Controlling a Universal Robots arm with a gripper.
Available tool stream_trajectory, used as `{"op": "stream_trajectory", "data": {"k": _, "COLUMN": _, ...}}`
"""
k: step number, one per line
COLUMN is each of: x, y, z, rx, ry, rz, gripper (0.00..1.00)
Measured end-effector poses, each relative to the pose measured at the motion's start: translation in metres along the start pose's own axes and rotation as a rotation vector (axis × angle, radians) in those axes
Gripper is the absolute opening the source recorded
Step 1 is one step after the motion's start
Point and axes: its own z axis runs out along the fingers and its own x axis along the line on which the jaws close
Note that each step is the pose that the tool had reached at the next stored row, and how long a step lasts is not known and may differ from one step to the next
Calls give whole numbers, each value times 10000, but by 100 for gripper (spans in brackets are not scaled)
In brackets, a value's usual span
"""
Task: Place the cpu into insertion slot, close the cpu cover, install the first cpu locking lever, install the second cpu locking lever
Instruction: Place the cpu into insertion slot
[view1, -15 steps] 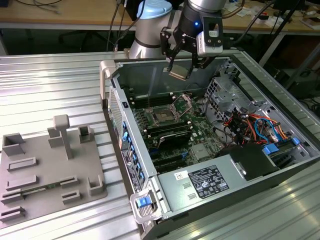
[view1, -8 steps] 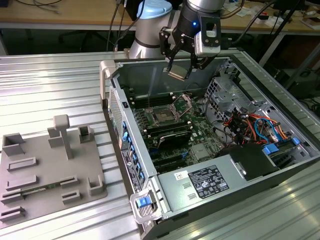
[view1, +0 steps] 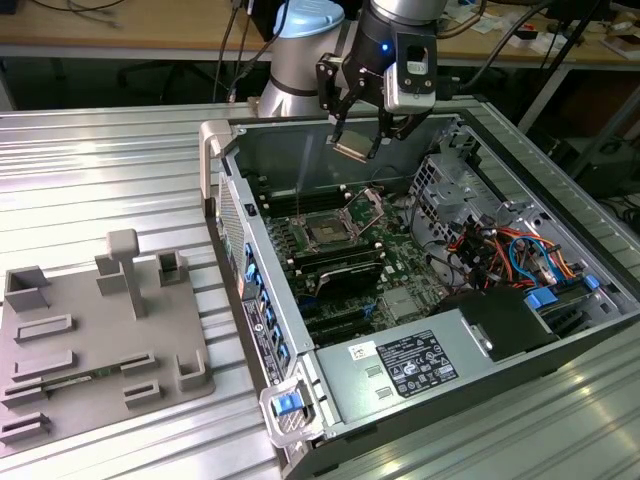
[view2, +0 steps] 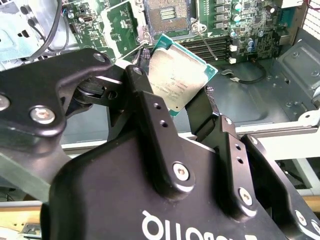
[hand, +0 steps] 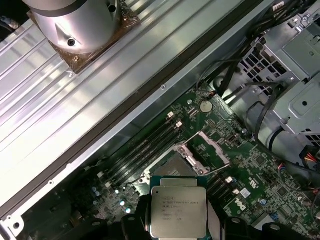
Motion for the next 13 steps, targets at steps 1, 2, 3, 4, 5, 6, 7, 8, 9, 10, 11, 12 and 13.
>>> {"op": "stream_trajectory", "data": {"k": 1, "x": 1, "y": -1, "z": 0, "rx": -1, "ry": -2, "rz": 21, "gripper": 55}}
{"op": "stream_trajectory", "data": {"k": 2, "x": 3, "y": -3, "z": 0, "rx": -1, "ry": -4, "rz": 44, "gripper": 55}}
{"op": "stream_trajectory", "data": {"k": 3, "x": 3, "y": -3, "z": 0, "rx": -1, "ry": -4, "rz": 52, "gripper": 55}}
{"op": "stream_trajectory", "data": {"k": 4, "x": 3, "y": -3, "z": 0, "rx": -1, "ry": -5, "rz": 55, "gripper": 55}}
{"op": "stream_trajectory", "data": {"k": 5, "x": 3, "y": -3, "z": 0, "rx": -1, "ry": -5, "rz": 56, "gripper": 55}}
{"op": "stream_trajectory", "data": {"k": 6, "x": 4, "y": -3, "z": 0, "rx": -1, "ry": -5, "rz": 57, "gripper": 55}}
{"op": "stream_trajectory", "data": {"k": 7, "x": 3, "y": -3, "z": 0, "rx": -1, "ry": -5, "rz": 57, "gripper": 55}}
{"op": "stream_trajectory", "data": {"k": 8, "x": 3, "y": -3, "z": 0, "rx": -2, "ry": -5, "rz": 57, "gripper": 55}}
{"op": "stream_trajectory", "data": {"k": 9, "x": 4, "y": -3, "z": 0, "rx": -1, "ry": -5, "rz": 58, "gripper": 55}}
{"op": "stream_trajectory", "data": {"k": 10, "x": 3, "y": -3, "z": 0, "rx": -1, "ry": -5, "rz": 57, "gripper": 55}}
{"op": "stream_trajectory", "data": {"k": 11, "x": 3, "y": -3, "z": 0, "rx": -1, "ry": -5, "rz": 57, "gripper": 55}}
{"op": "stream_trajectory", "data": {"k": 12, "x": 3, "y": -3, "z": 0, "rx": -1, "ry": -5, "rz": 57, "gripper": 55}}
{"op": "stream_trajectory", "data": {"k": 13, "x": 4, "y": -3, "z": 0, "rx": -1, "ry": -5, "rz": 58, "gripper": 55}}
